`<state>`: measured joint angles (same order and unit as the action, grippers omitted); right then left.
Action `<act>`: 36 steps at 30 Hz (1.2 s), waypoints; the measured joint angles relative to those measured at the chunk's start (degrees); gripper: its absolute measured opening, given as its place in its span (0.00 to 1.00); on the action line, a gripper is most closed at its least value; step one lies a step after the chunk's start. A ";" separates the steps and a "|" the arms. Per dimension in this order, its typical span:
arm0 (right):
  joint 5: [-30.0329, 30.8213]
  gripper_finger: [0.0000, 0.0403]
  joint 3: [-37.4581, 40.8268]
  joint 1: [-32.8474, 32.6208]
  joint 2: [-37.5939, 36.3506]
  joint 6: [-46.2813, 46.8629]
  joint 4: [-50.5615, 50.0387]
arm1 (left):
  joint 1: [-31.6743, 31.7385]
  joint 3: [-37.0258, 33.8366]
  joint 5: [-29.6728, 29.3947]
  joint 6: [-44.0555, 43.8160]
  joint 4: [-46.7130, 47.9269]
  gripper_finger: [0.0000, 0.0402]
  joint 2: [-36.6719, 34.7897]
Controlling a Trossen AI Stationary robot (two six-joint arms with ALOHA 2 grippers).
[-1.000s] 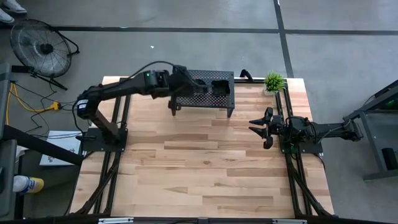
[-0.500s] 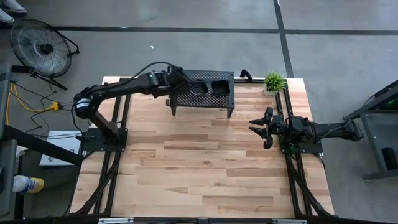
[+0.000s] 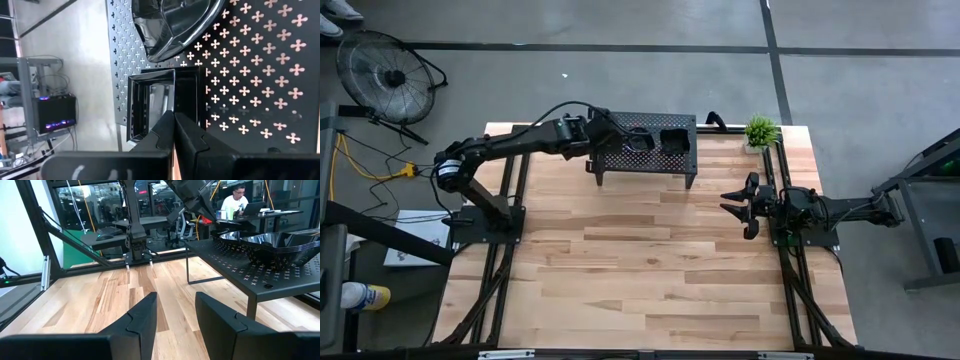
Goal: Pick & Place Mini shaped plates
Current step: Stack the black square plate on top of the black square plates on the shelf
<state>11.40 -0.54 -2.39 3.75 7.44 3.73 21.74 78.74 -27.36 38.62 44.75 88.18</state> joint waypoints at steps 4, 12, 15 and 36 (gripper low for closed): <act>0.00 0.32 0.01 0.00 0.00 0.01 0.00 | 0.00 0.00 0.97 -1.18 -0.05 0.00 0.00; -0.01 0.32 0.00 0.00 0.00 0.01 0.00 | 0.00 0.00 2.52 -2.40 -0.38 0.00 0.00; 0.00 0.32 0.00 -0.02 0.00 0.01 0.00 | 0.00 0.00 2.81 -3.10 -0.41 0.00 0.02; 0.00 0.32 0.00 -0.02 0.00 0.01 -0.02 | 0.00 0.00 1.36 -2.98 -1.04 0.16 0.04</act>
<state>11.40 -0.54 -2.41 3.75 7.44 3.70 21.74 78.74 -26.00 35.65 43.70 88.23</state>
